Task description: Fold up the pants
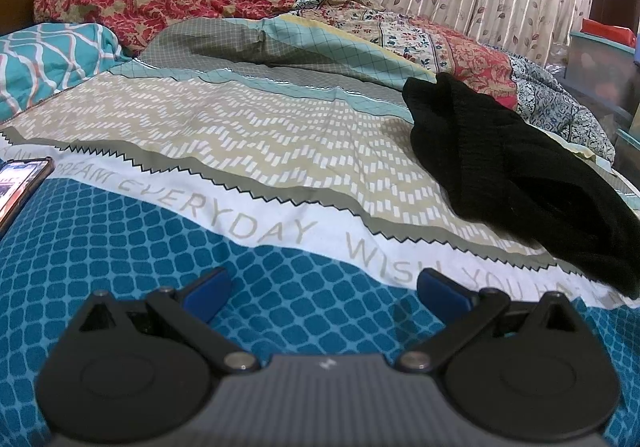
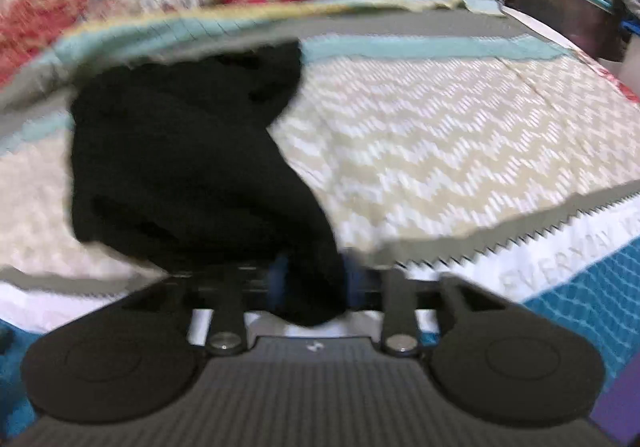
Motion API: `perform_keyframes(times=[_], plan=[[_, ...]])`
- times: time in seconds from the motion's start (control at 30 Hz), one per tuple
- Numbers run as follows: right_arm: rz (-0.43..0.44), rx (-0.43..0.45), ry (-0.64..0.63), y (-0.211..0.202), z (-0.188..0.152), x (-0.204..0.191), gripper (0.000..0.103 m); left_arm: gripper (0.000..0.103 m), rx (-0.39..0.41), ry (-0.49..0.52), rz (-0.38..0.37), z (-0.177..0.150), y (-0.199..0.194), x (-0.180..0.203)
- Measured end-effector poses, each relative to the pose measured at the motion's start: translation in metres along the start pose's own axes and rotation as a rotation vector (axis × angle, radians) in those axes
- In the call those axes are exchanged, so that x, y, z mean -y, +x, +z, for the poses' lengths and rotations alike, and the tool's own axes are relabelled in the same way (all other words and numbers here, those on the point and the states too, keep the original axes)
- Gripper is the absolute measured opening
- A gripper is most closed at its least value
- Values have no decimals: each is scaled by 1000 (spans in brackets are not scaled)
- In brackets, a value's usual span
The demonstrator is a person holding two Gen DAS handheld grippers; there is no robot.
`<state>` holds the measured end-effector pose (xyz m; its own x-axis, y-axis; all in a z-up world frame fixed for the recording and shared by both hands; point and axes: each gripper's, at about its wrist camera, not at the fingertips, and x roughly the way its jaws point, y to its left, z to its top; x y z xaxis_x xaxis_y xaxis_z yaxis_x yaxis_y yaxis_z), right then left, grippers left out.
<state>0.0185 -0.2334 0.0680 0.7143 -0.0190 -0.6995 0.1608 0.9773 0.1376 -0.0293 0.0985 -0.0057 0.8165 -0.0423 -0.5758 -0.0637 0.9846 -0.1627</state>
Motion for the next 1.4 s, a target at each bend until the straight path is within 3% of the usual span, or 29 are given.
perform_keyframes(times=[0.07, 0.23, 0.4, 0.53, 0.6, 0.63, 0.67, 0.7, 0.73, 0.83, 0.93, 1.07, 1.17, 1.23, 1.27, 1.3, 1.33, 1.37, 1.4], plan=[[42, 58, -28, -8, 6, -12, 68, 103, 0, 2, 2, 0, 0, 0], [125, 121, -121, -9, 21, -39, 86, 103, 0, 1, -1, 0, 0, 0], [218, 112, -253, 12, 36, -74, 88, 103, 0, -6, -6, 1, 0, -1], [211, 62, -411, 35, 33, -104, 89, 103, -6, 5, 1, 2, 2, 2], [177, 7, -475, 49, 28, -112, 75, 103, -13, 6, -1, 3, 2, 1], [140, -12, -515, 53, 24, -115, 45, 103, -19, 5, -7, 5, 2, 1], [130, -19, -534, 54, 20, -115, 30, 103, -31, -2, -20, 8, 1, -1], [145, -15, -527, 48, 18, -112, 28, 103, -44, -10, -38, 12, -1, -4], [174, -16, -504, 40, 18, -108, 21, 103, -56, -27, -61, 18, -2, -8], [304, -43, -380, 12, 21, -97, 17, 103, -104, -187, -173, 37, -3, -31], [547, -115, -211, -18, 18, -88, 16, 103, -153, -398, -357, 53, 1, -55], [851, -237, 28, -34, 6, -77, 15, 103, -226, -532, -562, 60, 14, -59], [967, -328, 131, -25, -6, -78, 15, 103, -293, -656, -709, 50, 26, -58], [991, -350, 178, -21, -12, -79, 15, 101, -315, -723, -740, 42, 35, -59], [989, -358, 195, -17, -11, -79, 15, 88, -304, -744, -733, 38, 36, -60], [978, -362, 203, -15, -11, -80, 15, 63, -285, -741, -724, 37, 35, -61], [949, -361, 198, -14, -12, -81, 16, 48, -266, -725, -720, 39, 34, -62], [929, -358, 194, -15, -10, -81, 18, 21, -241, -711, -690, 42, 30, -65], [915, -356, 202, -14, -9, -81, 18, 9, -212, -698, -668, 50, 21, -70]])
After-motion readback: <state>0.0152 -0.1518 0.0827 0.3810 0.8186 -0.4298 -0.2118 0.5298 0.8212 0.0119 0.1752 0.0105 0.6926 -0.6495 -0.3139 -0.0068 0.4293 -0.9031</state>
